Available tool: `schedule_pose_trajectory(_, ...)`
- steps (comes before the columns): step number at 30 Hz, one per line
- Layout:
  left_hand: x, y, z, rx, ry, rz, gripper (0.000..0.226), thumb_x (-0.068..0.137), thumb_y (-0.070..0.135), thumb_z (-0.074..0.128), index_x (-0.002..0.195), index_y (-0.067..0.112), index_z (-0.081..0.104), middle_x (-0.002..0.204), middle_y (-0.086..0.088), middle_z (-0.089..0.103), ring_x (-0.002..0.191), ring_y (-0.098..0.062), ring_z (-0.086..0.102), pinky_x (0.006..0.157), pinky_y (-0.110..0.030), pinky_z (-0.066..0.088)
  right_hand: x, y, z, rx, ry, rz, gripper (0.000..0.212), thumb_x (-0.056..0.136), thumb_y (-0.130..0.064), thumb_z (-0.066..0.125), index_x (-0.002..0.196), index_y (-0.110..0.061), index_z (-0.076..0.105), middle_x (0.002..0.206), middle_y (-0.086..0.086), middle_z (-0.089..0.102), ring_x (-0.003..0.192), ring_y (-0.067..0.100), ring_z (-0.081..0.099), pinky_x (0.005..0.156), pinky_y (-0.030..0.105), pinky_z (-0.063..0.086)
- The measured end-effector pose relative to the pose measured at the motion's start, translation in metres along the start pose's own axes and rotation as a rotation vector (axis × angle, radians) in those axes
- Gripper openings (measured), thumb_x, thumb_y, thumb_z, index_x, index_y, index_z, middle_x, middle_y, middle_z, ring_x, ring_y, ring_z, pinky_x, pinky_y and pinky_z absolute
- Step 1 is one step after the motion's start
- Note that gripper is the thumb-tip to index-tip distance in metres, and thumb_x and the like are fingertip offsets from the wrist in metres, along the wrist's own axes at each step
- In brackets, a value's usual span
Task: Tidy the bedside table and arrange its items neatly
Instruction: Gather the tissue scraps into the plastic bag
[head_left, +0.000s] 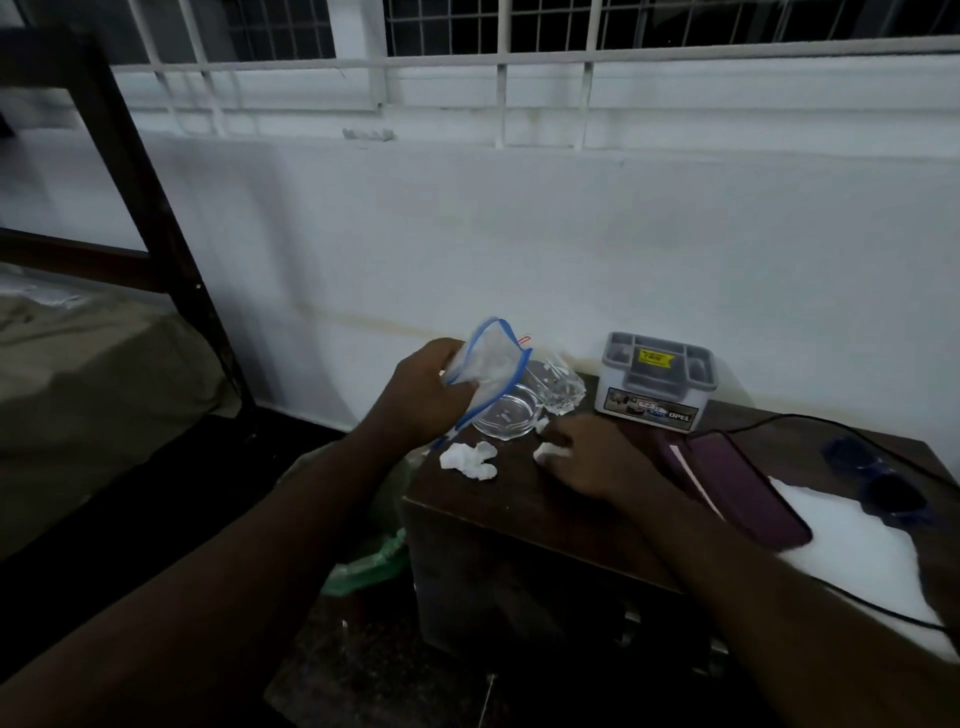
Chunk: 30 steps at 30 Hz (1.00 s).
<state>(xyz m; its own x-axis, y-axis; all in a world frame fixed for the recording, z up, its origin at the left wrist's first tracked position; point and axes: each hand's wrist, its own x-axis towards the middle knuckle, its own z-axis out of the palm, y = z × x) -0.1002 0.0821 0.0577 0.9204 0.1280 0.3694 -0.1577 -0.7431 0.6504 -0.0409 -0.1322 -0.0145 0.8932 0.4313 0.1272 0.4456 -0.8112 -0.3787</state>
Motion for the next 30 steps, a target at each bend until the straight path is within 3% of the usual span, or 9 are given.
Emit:
schedule_pose_trajectory(3, -0.001, -0.006, 0.002, -0.023, 0.014, -0.031, 0.028, 0.086, 0.014, 0.061, 0.114, 0.011, 0.058, 0.097, 0.002, 0.056, 0.086, -0.015, 0.052, 0.063, -0.014, 0.036, 0.0, 0.0, 0.016, -0.105, 0.024, -0.063, 0.016, 0.087, -0.023, 0.059, 0.09, -0.012, 0.07, 0.094, 0.006, 0.068, 0.091, 0.023, 0.063, 0.078, 0.029, 0.044)
schedule_pose_trajectory(8, 0.001, -0.013, 0.006, -0.033, 0.031, -0.067, 0.026, 0.087, 0.016, 0.06, 0.113, 0.011, 0.057, 0.094, 0.003, 0.054, 0.082, -0.012, 0.051, 0.06, -0.008, 0.032, 0.015, -0.002, 0.015, -0.072, 0.18, 0.027, 0.022, 0.081, -0.006, 0.049, 0.089, -0.014, 0.068, 0.098, 0.007, 0.066, 0.093, 0.026, 0.061, 0.082, 0.036, 0.05)
schedule_pose_trajectory(14, -0.002, -0.021, 0.014, -0.056, 0.012, -0.107, 0.023, 0.087, 0.017, 0.059, 0.11, 0.014, 0.056, 0.086, 0.009, 0.051, 0.073, -0.002, 0.049, 0.059, -0.01, 0.034, 0.022, -0.006, 0.024, -0.106, 0.125, 0.008, 0.016, 0.082, -0.011, 0.051, 0.068, -0.015, 0.056, 0.083, 0.009, 0.066, 0.082, 0.03, 0.061, 0.07, 0.035, 0.048)
schedule_pose_trajectory(20, -0.002, -0.025, 0.016, -0.067, 0.026, -0.136, 0.026, 0.088, 0.018, 0.06, 0.113, 0.014, 0.056, 0.095, 0.004, 0.054, 0.082, -0.011, 0.051, 0.06, -0.014, 0.036, 0.015, -0.007, 0.018, -0.068, 0.153, -0.048, 0.01, 0.083, -0.024, 0.058, 0.086, -0.021, 0.068, 0.085, 0.002, 0.069, 0.083, 0.022, 0.061, 0.071, 0.033, 0.05)
schedule_pose_trajectory(22, -0.002, -0.027, 0.017, -0.07, 0.033, -0.147, 0.027, 0.088, 0.018, 0.06, 0.114, 0.013, 0.056, 0.095, 0.004, 0.054, 0.083, -0.012, 0.051, 0.061, -0.016, 0.037, 0.01, -0.011, 0.016, -0.046, 0.129, -0.083, 0.008, 0.086, -0.025, 0.06, 0.082, -0.021, 0.065, 0.083, 0.0, 0.068, 0.081, 0.02, 0.06, 0.07, 0.033, 0.048)
schedule_pose_trajectory(26, -0.001, -0.029, 0.015, -0.086, 0.039, -0.169, 0.027, 0.089, 0.019, 0.06, 0.115, 0.012, 0.055, 0.097, 0.003, 0.053, 0.086, -0.013, 0.051, 0.069, -0.022, 0.038, 0.007, -0.018, 0.017, -0.116, 0.007, -0.041, 0.027, 0.091, -0.029, 0.06, 0.068, -0.019, 0.052, 0.083, 0.004, 0.062, 0.084, 0.021, 0.059, 0.067, 0.029, 0.038)
schedule_pose_trajectory(30, -0.001, -0.033, 0.011, -0.112, 0.054, -0.192, 0.023, 0.089, 0.02, 0.06, 0.11, 0.012, 0.055, 0.097, 0.001, 0.055, 0.087, -0.016, 0.053, 0.07, -0.027, 0.041, -0.001, -0.043, 0.014, 0.039, 0.077, -0.158, 0.011, 0.09, -0.02, 0.058, 0.088, -0.014, 0.067, 0.092, 0.002, 0.066, 0.084, 0.014, 0.058, 0.069, 0.025, 0.037)
